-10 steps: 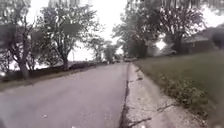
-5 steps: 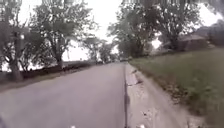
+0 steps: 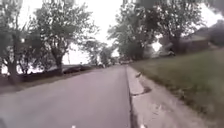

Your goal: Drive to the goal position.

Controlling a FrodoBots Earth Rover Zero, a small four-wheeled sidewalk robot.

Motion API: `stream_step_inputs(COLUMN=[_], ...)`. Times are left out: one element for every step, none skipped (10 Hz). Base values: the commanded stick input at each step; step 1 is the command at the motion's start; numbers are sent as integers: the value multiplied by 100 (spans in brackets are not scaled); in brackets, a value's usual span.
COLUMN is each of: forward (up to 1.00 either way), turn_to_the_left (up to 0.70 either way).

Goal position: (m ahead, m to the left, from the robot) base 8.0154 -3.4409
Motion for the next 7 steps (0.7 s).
stream_step_inputs(forward=[100,100,100,100,100,100,100], turn_to_the_left=[0,0,0,0,0,0,0])
